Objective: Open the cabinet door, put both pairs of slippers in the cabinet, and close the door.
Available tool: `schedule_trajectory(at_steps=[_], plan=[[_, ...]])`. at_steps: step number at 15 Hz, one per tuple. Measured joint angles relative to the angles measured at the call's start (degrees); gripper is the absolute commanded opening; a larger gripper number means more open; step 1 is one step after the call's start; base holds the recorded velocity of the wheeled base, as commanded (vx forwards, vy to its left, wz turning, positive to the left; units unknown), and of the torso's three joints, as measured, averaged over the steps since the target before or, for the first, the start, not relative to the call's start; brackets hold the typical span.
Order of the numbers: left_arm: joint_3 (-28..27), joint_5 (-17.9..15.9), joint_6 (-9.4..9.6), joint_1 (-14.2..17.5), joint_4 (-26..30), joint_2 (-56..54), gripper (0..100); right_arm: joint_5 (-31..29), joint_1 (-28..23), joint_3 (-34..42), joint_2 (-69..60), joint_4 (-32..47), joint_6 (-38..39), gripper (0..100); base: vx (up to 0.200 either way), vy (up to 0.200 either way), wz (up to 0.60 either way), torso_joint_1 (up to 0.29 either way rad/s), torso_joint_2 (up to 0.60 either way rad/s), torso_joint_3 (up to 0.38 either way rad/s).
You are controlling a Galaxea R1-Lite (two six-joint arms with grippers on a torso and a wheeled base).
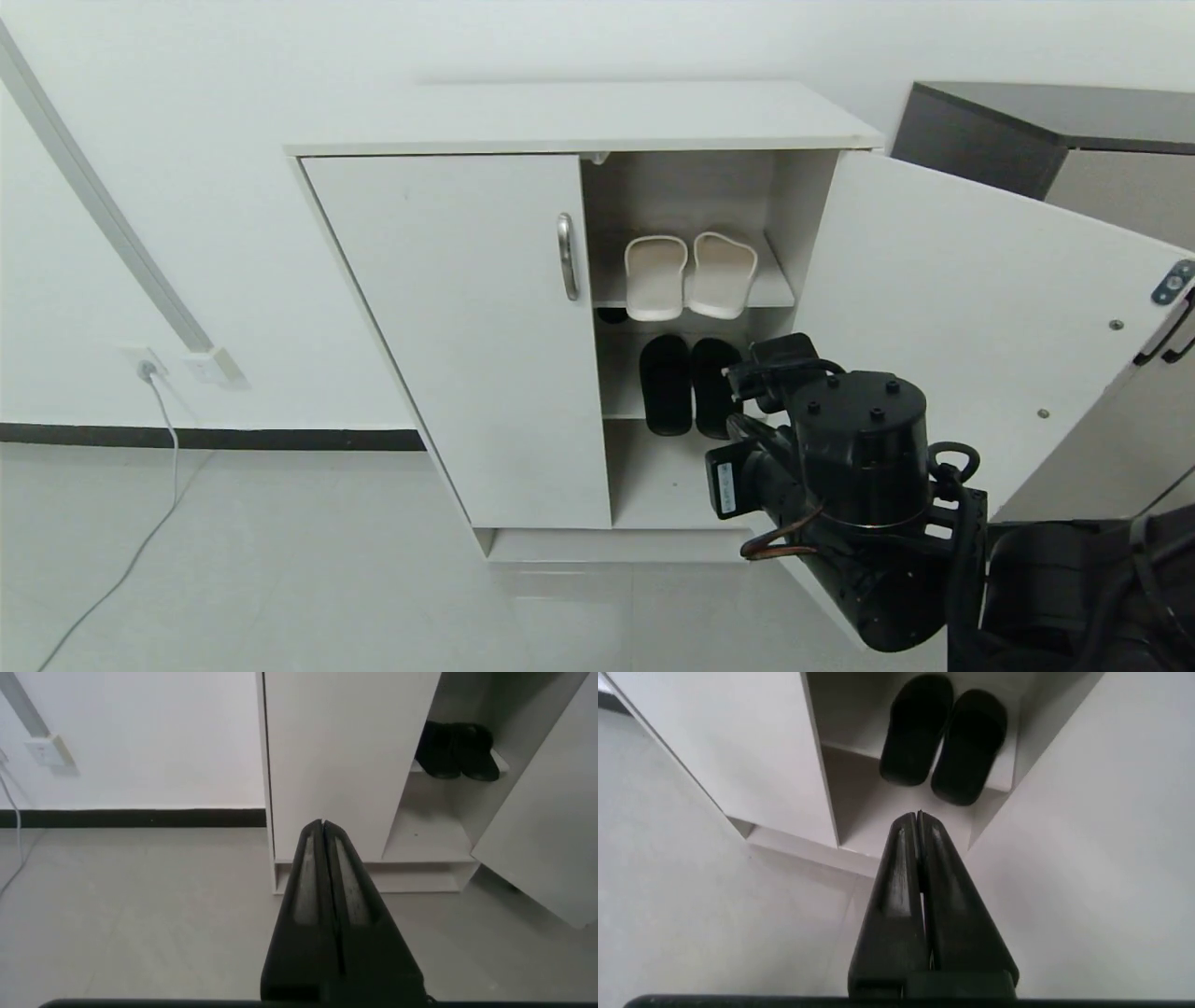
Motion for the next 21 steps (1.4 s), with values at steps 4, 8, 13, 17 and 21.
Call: schedule_trajectory(at_steps=[4, 8, 13, 17, 21], plan=[[0.0, -0.02, 0.0, -0.02, -0.02, 0.0, 0, -0.16, 0.05, 0.3, 0.0, -0.77, -0.11, 0, 0.0, 0.0, 0.0, 0.134, -0.46, -0.327], [0.0, 0.0, 0.0, -0.02, 0.02, 0.0, 0, -0.18, 0.05, 0.35, 0.02, -0.77, -0.11, 0, 0.0, 0.0, 0.0, 0.165, -0.48, -0.315], [0.0, 0.0, 0.0, -0.07, 0.0, 0.0, 0, -0.16, 0.06, 0.24, -0.02, -0.79, -0.22, 0, 0.0, 0.0, 0.0, 0.194, -0.51, -0.318], [0.0, 0.0, 0.01, -0.02, 0.0, 0.0, 0, -0.27, 0.06, 0.3, -0.06, -0.77, -0.2, 0, 0.0, 0.0, 0.0, 0.215, -0.52, -0.311], [0.0, -0.24, 0.38, -0.02, 0.0, 0.0, 0, -0.43, -0.04, 0.85, -0.74, -0.82, -0.15, 0, 0.0, 0.0, 0.0, 0.253, -0.58, -0.332]])
